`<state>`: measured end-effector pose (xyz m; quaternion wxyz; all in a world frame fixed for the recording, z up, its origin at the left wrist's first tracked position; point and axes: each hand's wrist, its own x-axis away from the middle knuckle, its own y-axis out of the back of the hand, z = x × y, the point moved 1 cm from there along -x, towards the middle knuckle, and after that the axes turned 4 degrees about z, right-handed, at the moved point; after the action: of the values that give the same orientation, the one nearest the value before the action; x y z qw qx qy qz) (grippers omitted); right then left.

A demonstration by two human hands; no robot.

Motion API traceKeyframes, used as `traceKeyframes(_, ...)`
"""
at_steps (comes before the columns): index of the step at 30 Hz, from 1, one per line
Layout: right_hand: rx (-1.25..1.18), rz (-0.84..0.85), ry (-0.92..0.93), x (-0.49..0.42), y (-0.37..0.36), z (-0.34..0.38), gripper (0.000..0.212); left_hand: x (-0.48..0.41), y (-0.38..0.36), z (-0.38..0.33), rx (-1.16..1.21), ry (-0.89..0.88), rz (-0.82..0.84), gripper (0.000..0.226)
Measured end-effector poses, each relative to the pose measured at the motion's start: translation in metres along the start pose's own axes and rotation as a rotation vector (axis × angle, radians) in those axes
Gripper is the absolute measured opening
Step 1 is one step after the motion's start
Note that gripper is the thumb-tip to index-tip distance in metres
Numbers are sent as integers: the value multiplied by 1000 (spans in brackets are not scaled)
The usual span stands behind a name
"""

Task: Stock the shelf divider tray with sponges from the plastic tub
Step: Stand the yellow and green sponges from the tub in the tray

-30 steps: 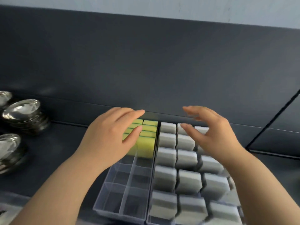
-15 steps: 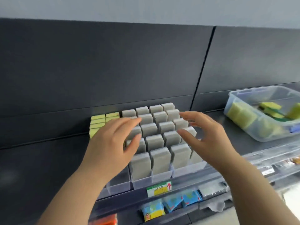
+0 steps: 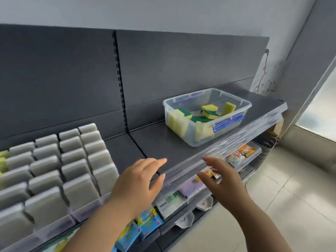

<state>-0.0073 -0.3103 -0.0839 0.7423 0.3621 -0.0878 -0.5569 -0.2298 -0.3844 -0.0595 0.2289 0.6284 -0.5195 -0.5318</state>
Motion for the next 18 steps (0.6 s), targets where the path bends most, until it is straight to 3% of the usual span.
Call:
traceKeyframes(8,0,-111,-166,1,138,-143,39,-92,-124,-94,72,4,106,32)
traceKeyframes(14,-30,-18,-243,-8,151,-203,37,-135,-175,-125,115,14,200,38)
traceKeyframes(18,-31,49,-264,-39,147,-227,37,-177,-192,-126,119,-2,161,37)
